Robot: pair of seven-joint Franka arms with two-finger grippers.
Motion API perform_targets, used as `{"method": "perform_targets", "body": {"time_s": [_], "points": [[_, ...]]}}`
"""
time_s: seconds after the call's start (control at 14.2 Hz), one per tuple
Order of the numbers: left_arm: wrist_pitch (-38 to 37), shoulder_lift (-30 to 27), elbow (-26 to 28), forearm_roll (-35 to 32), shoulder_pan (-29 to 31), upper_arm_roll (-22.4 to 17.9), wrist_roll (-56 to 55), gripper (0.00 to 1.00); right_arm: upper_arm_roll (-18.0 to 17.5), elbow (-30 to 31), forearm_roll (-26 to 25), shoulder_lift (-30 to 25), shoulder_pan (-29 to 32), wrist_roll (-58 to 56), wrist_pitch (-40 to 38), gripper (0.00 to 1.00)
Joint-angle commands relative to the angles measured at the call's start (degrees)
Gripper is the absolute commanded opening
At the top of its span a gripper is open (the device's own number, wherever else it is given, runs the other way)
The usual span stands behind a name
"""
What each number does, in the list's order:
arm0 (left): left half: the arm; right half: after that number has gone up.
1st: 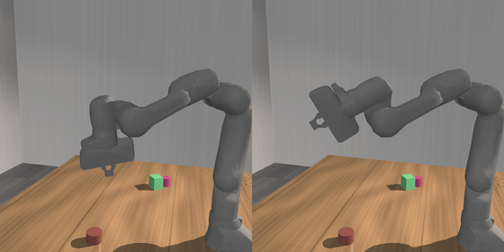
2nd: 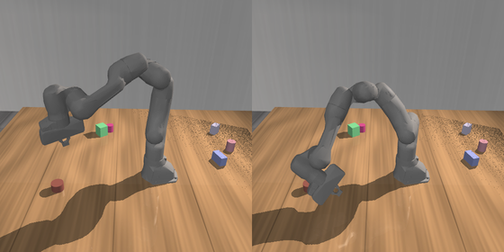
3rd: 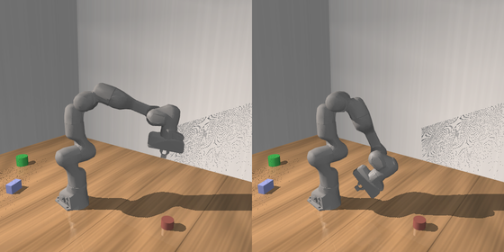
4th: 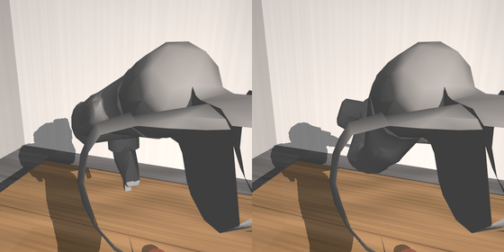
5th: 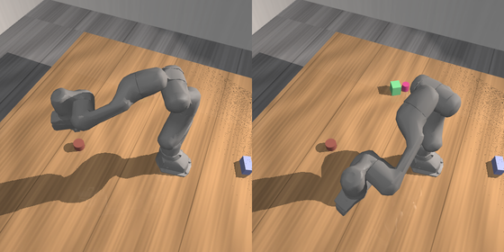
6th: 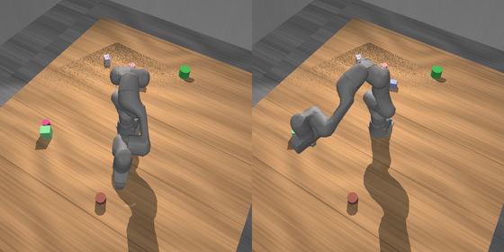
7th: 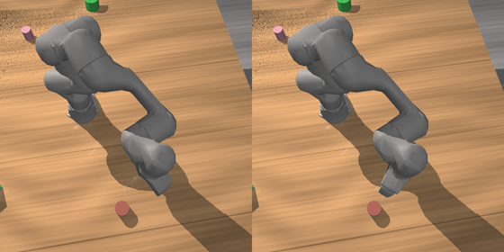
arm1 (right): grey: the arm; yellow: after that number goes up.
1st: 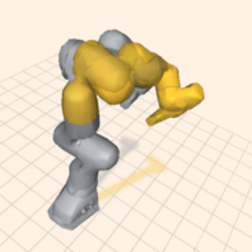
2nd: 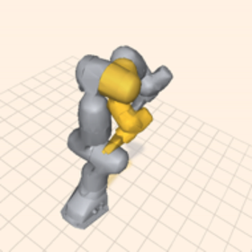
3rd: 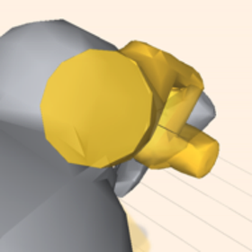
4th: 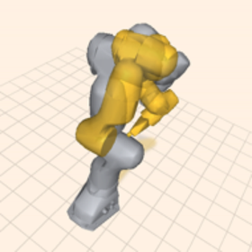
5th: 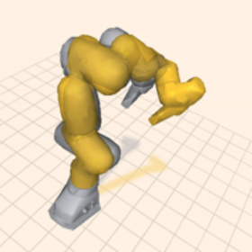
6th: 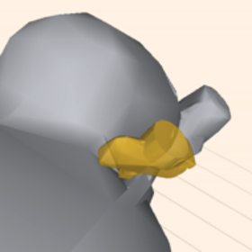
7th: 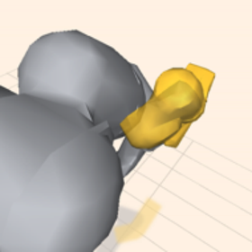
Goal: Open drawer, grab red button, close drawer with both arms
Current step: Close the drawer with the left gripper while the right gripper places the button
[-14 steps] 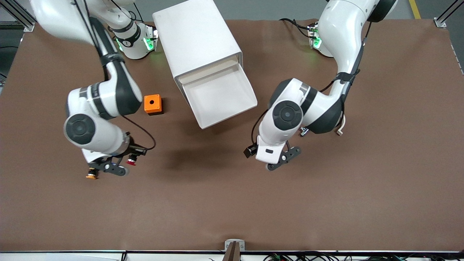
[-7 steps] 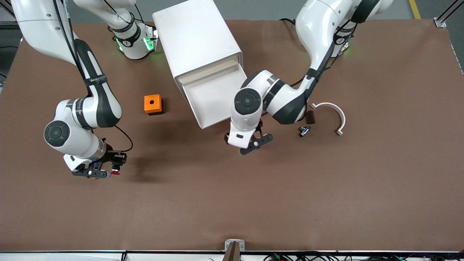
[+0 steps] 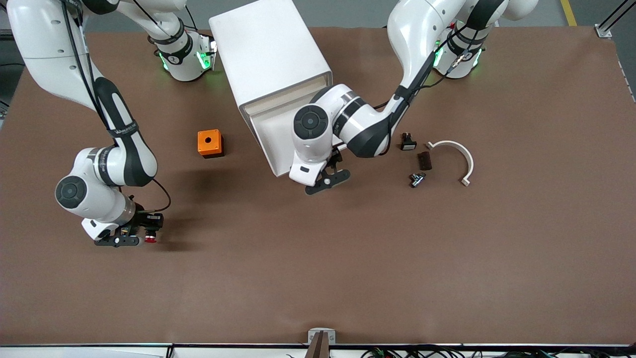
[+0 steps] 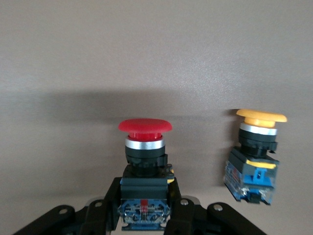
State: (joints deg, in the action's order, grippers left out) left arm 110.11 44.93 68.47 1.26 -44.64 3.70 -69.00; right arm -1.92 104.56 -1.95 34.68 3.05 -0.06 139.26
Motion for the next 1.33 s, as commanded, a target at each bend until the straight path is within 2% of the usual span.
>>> {"method": "perform_targets", "body": {"time_s": [0.0,0.49,0.56,0.63,0.7,0.91,1.26], "points": [[0.19,-0.98,1.31,1.01,-0.53,0.78,-0.87,0.99,-1.33,-0.15,0.02,1.17,0.91,-0.91,1.01,0.0],[-0.16,-1.16,2.36,9.45,-2.55,1.05,-3.41,0.99,-1.5,-0.06,0.11,1.62,0.64,-0.82,1.19,0.03],[-0.16,-1.16,2.71,10.33,-3.08,1.05,-3.68,0.99,-1.5,-0.15,0.11,1.62,0.47,-0.82,0.84,0.25],[-0.16,-1.16,2.98,11.64,-3.26,1.05,-3.6,0.99,-1.5,-0.15,0.11,1.53,0.47,-0.82,0.66,0.69],[-0.16,-1.16,3.15,13.05,-3.35,1.48,-3.77,0.99,-1.5,-0.24,0.28,1.53,0.38,-0.04,0.49,1.0],[-0.16,-1.16,3.51,16.3,-3.35,2.72,-3.86,0.99,-1.5,-1.11,0.28,0.92,0.38,-0.47,-0.39,1.0],[-0.16,-0.98,4.39,21.84,-3.7,3.51,-4.65,0.99,-1.68,-6.03,0.28,-4.17,0.12,0.06,-15.57,1.0]]}}
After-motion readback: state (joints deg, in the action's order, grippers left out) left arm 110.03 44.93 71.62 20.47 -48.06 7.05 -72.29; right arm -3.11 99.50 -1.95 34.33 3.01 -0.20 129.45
